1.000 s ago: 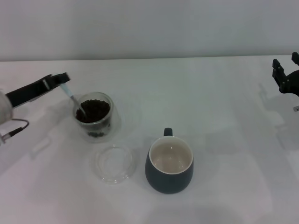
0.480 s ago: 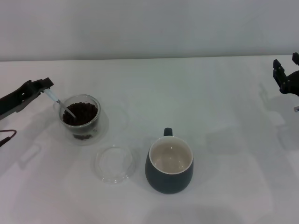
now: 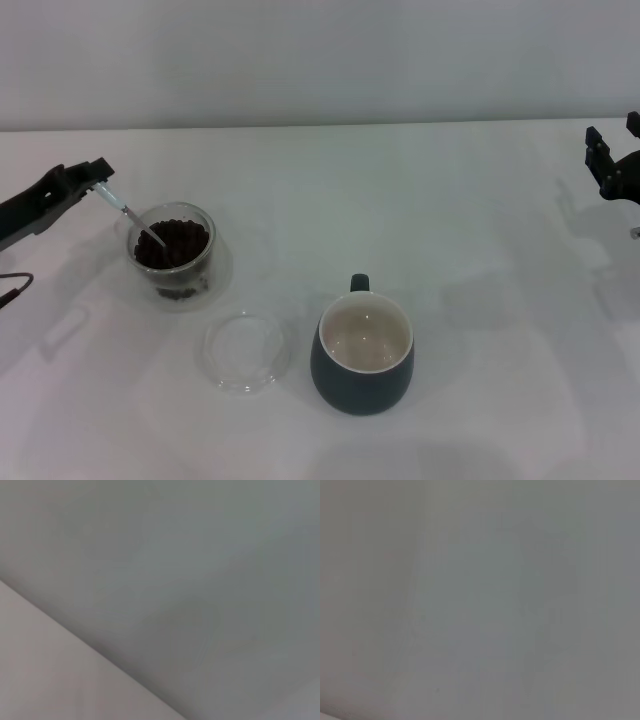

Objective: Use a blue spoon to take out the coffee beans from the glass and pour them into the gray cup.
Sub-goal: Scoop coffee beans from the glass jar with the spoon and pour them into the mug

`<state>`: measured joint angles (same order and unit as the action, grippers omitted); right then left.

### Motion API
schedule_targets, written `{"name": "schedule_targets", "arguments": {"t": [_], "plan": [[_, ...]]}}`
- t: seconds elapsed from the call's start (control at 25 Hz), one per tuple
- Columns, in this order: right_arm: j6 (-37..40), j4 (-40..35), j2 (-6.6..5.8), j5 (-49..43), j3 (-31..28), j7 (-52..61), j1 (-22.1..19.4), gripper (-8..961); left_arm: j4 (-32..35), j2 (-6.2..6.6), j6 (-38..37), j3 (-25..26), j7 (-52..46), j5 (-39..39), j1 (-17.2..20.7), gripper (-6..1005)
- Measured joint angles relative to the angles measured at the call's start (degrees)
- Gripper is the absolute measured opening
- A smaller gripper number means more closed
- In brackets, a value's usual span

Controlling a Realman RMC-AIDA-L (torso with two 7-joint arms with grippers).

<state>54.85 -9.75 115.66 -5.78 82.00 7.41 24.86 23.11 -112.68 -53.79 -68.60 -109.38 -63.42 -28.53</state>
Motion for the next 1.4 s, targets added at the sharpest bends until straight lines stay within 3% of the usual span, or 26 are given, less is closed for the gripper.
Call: {"name": "schedule_targets", "arguments": {"t": [0.72,1.4], "plan": [[-0.1,-0.4,-0.17,-0.1,-0.2,-0.1,0.7,524,0.2,0.0,-4.9,6.9,1.3,0.0,3.6,135],[-0.8,-0.6,-0.17,-0.2,-0.1,-0.2,1.1,524,0.4,0.38,-9.4,8.5,1.2,0.0,2.2,136]]}}
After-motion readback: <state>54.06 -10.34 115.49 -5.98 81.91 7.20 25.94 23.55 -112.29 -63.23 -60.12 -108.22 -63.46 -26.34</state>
